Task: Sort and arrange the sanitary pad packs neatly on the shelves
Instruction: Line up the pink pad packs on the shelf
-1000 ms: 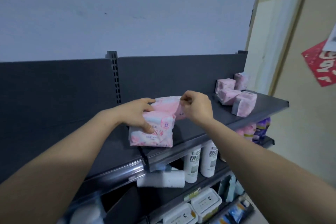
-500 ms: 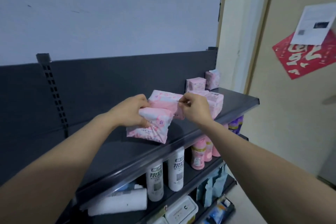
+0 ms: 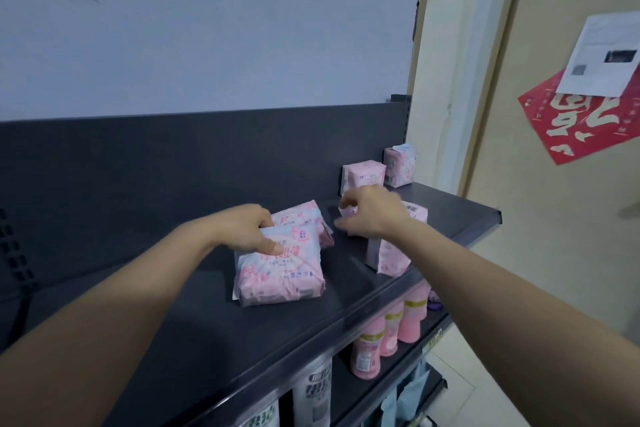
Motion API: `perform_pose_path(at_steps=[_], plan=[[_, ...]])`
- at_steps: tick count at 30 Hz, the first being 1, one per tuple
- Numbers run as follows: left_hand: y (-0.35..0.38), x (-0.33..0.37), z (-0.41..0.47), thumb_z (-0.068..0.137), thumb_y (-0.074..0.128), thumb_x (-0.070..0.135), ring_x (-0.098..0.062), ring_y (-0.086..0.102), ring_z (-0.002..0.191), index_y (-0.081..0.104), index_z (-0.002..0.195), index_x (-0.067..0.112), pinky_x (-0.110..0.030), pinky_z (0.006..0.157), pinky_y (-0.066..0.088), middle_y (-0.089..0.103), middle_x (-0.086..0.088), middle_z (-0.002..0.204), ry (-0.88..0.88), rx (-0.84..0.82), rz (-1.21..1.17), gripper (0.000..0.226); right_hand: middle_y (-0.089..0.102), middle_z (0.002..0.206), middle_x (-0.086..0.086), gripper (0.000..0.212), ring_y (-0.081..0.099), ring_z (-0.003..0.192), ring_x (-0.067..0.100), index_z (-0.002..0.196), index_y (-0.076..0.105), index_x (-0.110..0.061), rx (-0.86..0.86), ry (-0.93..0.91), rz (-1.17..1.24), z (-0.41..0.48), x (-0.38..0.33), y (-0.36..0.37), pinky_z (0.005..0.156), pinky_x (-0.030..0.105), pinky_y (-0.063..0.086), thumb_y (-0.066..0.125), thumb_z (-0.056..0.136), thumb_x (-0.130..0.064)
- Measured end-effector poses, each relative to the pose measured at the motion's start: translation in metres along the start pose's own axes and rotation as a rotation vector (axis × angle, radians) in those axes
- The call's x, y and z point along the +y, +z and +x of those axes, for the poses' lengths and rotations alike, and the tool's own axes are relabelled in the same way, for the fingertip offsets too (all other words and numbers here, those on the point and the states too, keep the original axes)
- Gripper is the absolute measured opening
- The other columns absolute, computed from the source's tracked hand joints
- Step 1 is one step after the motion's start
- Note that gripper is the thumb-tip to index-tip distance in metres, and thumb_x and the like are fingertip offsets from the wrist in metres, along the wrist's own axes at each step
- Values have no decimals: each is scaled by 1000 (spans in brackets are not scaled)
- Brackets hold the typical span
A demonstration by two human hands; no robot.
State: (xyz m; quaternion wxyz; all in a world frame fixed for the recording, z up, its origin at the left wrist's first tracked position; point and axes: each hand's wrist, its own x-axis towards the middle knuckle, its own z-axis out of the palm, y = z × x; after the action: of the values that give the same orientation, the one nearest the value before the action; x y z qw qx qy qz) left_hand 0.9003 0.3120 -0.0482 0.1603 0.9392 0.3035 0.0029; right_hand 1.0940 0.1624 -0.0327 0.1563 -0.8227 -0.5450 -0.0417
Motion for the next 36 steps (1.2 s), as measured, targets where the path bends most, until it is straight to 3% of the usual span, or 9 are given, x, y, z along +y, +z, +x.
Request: perform_pose_path(at_steps=[2,4,7,12,16,20,25,29,36], plan=[[-4,0,13,55,69,66,-22,44,69,49,56,17,-36,61,33,48,-9,82,-13,-35,-20,53,52,127,5,54,45,121,29,127,53,-27,-283,77,-285,9,15,-4,96,41,42,66,75,-35],[-5,-3,23,58,70,66,-17,42,88,56,60,22,-33,73,36,43,0,99,-2,-63,-35,46,55,125,7,48,51,114,29,125,56,-25,-421,32,-392,19,25,2,93,38,48,65,77,-22],[-4,-14,33,78,73,51,-11,25,137,71,79,31,-35,113,25,26,13,145,-13,-60,-92,20,65,111,7,28,57,93,27,114,64,-20,-258,-96,-356,34,25,8,80,33,51,55,87,-18],[3,-21,52,87,69,35,-12,29,140,75,103,9,-20,110,21,23,4,157,-38,-80,-241,31,62,118,4,31,58,106,28,123,56,-23,-85,-132,-446,58,15,26,71,31,37,52,93,-31],[9,-23,58,87,69,33,-9,46,117,77,94,10,-24,105,34,43,3,132,-48,9,-199,24,59,118,5,34,56,109,27,119,59,-20,-114,-16,-477,73,10,37,72,33,37,51,87,-27],[14,-18,58,86,69,22,-15,35,61,48,46,21,-28,64,30,37,-3,68,-15,113,-171,45,59,119,5,32,57,109,27,117,60,-18,-107,65,-417,80,9,40,76,31,36,50,87,-24],[21,-12,46,87,69,24,-17,49,70,60,68,-7,-42,73,48,51,-1,79,-144,200,-133,38,62,116,6,26,59,105,26,110,62,-14,-55,29,-336,86,11,43,74,30,39,53,86,-15],[23,-9,38,86,70,25,-16,50,69,60,68,-7,-37,70,47,51,0,76,-215,234,-138,38,39,141,11,44,35,128,29,125,52,-17,-66,61,-322,86,28,46,97,46,35,54,84,-32],[22,25,39,81,69,11,-7,26,48,36,38,14,-24,59,25,27,2,50,-290,424,-209,54,29,153,5,110,35,137,28,149,19,-21,-734,-42,167,103,73,-1,111,43,36,84,61,-33]])
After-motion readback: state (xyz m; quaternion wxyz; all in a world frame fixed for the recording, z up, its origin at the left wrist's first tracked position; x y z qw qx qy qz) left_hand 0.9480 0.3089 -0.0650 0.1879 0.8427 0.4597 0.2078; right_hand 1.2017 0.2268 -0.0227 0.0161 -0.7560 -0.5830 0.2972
